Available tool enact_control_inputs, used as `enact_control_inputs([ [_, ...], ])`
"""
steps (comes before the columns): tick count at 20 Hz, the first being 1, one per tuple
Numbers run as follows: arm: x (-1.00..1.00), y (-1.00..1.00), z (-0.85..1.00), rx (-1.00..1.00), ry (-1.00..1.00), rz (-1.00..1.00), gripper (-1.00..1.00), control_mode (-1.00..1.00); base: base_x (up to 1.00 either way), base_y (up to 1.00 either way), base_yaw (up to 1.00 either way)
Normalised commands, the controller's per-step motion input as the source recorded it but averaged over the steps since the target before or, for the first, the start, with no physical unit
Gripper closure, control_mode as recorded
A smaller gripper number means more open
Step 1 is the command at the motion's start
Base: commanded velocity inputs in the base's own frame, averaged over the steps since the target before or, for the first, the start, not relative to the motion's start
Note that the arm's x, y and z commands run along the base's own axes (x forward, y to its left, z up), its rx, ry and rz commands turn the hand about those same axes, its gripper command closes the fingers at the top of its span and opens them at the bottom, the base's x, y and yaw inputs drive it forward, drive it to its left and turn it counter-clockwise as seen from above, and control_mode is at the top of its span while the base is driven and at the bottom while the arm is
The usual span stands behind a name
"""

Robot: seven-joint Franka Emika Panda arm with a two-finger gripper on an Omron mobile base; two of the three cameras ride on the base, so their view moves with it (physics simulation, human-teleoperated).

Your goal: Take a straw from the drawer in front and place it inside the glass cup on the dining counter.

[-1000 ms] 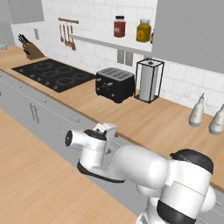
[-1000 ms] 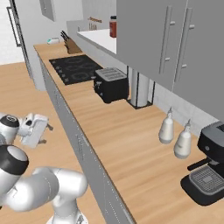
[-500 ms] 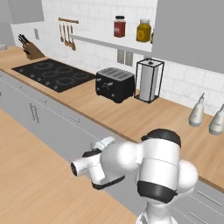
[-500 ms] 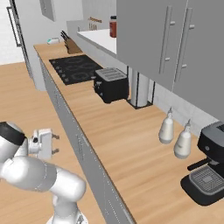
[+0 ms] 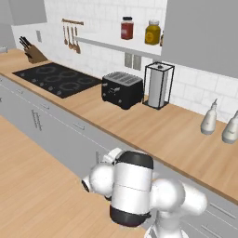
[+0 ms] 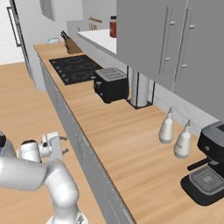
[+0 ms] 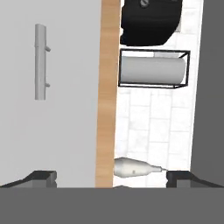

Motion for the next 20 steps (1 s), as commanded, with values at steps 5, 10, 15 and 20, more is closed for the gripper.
enact_control_inputs([
  [5,0.48,0.00,-0.36,0.00,0.00,0.00,-1.00,-1.00,0.00,0.00,0.00],
  [10,0.44,0.00,-0.32,0.00,0.00,0.00,-1.00,-1.00,0.00,0.00,0.00],
  [15,0.42,-0.06,-0.21,0.01,0.00,0.04,-1.00,-1.00,0.00,0.00,0.00],
  [20,0.41,-0.17,-0.29,0.03,0.01,0.04,-1.00,-1.00,0.00,0.00,0.00],
])
